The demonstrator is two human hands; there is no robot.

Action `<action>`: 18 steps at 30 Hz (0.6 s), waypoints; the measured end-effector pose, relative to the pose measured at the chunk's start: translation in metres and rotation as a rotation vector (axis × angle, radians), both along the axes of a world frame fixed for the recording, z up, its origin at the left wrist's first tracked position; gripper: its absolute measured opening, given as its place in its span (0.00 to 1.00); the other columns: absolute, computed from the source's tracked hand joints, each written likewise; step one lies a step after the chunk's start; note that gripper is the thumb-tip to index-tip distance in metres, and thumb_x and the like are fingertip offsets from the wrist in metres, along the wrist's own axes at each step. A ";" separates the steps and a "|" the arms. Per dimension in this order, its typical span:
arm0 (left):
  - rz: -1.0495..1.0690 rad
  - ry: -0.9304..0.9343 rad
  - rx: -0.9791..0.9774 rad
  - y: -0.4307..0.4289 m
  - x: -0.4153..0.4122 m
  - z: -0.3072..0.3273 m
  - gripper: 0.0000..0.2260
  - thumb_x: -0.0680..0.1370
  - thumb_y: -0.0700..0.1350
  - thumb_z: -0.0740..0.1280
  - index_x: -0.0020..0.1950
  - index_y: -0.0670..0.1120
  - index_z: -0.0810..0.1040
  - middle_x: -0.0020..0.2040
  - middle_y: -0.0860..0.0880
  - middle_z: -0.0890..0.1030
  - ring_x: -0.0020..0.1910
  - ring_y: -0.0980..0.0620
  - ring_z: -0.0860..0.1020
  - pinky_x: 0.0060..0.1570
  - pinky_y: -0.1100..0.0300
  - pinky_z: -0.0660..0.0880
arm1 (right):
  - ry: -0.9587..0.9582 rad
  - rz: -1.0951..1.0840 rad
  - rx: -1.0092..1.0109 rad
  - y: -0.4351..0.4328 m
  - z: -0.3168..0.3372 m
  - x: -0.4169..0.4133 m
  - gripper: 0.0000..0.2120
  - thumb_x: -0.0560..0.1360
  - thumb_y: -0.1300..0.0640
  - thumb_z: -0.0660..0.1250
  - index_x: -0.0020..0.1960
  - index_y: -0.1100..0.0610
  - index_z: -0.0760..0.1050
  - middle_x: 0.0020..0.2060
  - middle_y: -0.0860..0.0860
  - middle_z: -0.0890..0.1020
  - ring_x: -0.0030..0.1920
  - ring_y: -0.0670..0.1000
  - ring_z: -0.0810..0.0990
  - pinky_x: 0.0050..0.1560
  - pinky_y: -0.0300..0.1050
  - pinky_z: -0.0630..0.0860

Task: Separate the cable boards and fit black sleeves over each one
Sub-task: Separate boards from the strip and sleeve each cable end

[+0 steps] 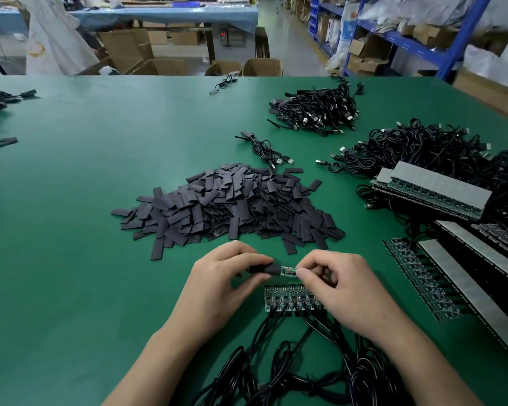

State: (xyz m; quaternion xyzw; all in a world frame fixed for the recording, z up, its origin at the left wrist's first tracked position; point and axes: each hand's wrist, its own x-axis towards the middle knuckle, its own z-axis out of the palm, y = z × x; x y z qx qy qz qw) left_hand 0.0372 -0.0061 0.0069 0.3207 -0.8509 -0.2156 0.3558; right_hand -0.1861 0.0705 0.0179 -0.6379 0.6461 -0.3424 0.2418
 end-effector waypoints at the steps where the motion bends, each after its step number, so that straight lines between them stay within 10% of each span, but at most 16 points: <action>1: -0.004 -0.001 0.005 0.000 0.000 0.000 0.10 0.77 0.51 0.72 0.56 0.52 0.86 0.50 0.60 0.80 0.47 0.60 0.79 0.46 0.61 0.78 | -0.003 0.009 0.013 0.000 0.000 0.000 0.08 0.79 0.49 0.70 0.40 0.44 0.79 0.30 0.42 0.77 0.28 0.42 0.71 0.29 0.36 0.66; 18: -0.039 0.041 0.045 0.005 -0.004 0.002 0.09 0.75 0.48 0.75 0.55 0.49 0.87 0.48 0.56 0.82 0.45 0.56 0.81 0.47 0.58 0.79 | 0.029 0.019 -0.013 0.000 -0.003 0.006 0.06 0.78 0.47 0.69 0.42 0.43 0.81 0.40 0.38 0.82 0.40 0.43 0.81 0.38 0.34 0.73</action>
